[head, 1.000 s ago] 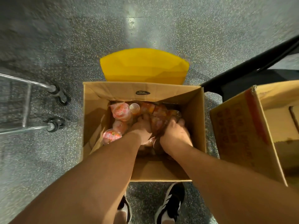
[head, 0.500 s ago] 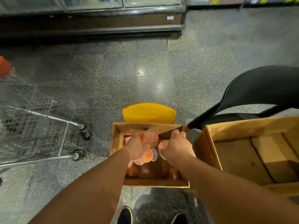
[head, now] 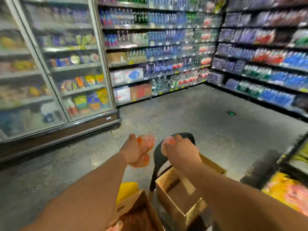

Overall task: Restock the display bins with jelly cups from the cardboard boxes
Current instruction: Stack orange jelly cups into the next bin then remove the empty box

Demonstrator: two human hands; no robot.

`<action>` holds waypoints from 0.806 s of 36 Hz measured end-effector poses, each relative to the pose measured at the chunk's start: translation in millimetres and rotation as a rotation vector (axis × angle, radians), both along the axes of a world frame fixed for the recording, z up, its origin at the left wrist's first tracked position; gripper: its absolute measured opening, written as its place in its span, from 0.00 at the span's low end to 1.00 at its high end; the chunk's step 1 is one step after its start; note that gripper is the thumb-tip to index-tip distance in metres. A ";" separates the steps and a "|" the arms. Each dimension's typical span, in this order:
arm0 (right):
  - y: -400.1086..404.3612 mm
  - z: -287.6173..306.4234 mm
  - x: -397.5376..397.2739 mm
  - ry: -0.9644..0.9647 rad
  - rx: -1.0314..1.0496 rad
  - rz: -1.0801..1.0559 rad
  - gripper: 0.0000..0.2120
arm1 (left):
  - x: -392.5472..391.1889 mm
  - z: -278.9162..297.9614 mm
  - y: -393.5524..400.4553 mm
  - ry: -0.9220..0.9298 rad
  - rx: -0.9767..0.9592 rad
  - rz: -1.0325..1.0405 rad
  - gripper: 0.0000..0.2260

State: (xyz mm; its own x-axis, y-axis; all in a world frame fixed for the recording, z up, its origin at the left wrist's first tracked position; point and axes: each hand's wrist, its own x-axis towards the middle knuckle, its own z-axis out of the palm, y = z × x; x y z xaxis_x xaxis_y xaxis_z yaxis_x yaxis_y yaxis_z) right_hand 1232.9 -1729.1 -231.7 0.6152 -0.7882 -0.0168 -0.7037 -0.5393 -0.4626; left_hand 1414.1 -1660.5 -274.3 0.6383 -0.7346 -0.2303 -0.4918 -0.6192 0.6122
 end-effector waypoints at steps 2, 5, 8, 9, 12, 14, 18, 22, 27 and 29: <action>3.4 43.4 -36.7 -0.073 -0.036 -0.141 0.16 | -27.6 46.3 -12.6 -0.077 -0.048 -0.071 0.26; 1.9 95.1 -97.0 -0.245 -0.079 -0.337 0.29 | -88.0 115.3 -31.5 -0.097 -0.135 -0.157 0.28; 1.8 138.6 -163.9 -0.341 -0.120 -0.477 0.35 | -161.1 170.8 -53.0 -0.171 -0.190 -0.302 0.28; 2.9 150.4 -187.1 -0.372 -0.133 -0.522 0.34 | -189.6 188.3 -54.8 -0.188 -0.235 -0.352 0.28; 13.2 178.0 -261.9 -0.414 -0.208 -0.640 0.28 | -268.3 222.9 -65.1 -0.220 -0.308 -0.501 0.20; 27.4 190.6 -312.3 -0.425 -0.249 -0.716 0.26 | -318.8 236.8 -69.8 -0.240 -0.347 -0.605 0.15; 58.2 203.2 -415.3 -0.461 -0.286 -0.876 0.24 | -424.2 248.7 -74.6 -0.154 -0.423 -0.724 0.27; 87.1 207.4 -507.5 -0.466 -0.325 -1.016 0.21 | -525.3 250.4 -74.0 -0.170 -0.488 -0.867 0.31; 133.6 208.8 -641.3 -0.490 -0.336 -1.191 0.19 | -676.1 250.7 -54.9 -0.172 -0.549 -1.036 0.31; 148.9 210.1 -692.2 -0.487 -0.333 -1.243 0.20 | -730.8 250.9 -44.0 -0.162 -0.576 -1.069 0.30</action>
